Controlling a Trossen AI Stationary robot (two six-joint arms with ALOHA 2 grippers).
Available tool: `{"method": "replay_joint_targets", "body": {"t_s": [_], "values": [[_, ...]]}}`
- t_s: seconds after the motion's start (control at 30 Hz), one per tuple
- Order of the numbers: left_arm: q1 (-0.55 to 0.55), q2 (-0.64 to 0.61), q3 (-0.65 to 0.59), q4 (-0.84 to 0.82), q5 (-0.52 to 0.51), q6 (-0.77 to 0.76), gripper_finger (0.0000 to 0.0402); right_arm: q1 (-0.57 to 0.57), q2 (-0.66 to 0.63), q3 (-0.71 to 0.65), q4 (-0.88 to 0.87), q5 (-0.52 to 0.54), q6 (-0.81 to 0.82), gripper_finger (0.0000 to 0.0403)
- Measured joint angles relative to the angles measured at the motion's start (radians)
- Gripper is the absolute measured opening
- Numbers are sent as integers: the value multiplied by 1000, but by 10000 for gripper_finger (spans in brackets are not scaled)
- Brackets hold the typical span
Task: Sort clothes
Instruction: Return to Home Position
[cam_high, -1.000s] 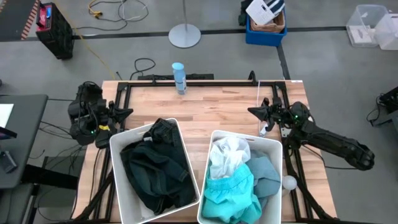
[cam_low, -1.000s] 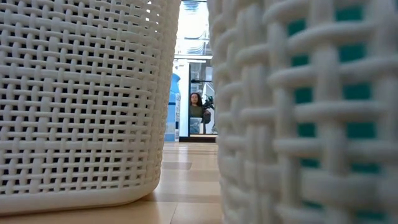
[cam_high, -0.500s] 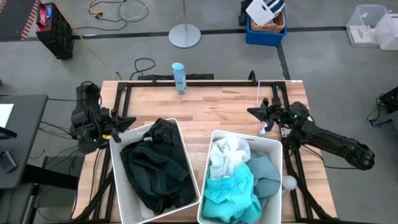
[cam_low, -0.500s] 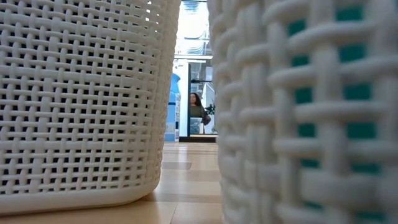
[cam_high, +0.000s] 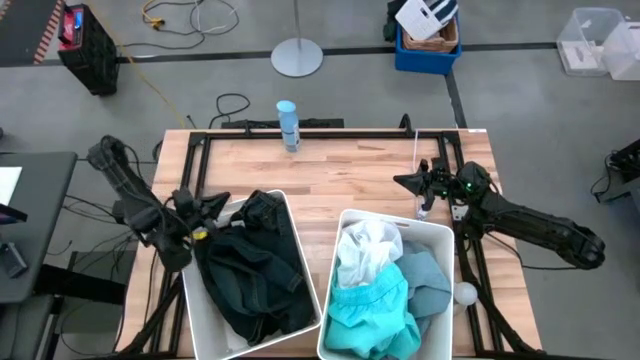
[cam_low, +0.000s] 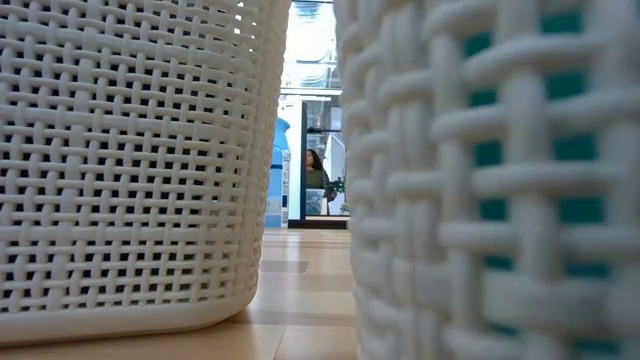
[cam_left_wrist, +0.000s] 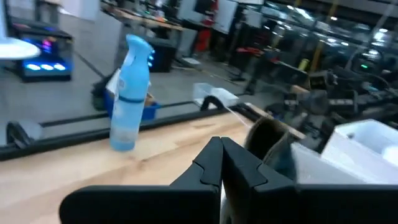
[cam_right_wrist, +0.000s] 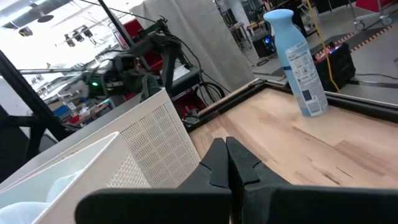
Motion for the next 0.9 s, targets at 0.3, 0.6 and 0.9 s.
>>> {"method": "replay_joint_targets", "body": {"t_s": [0.3,0.6,0.9], "values": [[173,189,347,-163,13,215,0,0,0,0,4,0,7,1],[363,281,586,281,268,1035,0,0,0,0,4,0,8,1],[744,303,578,856,1027,1536,0,0,-1,0,5,1,11,1]]}}
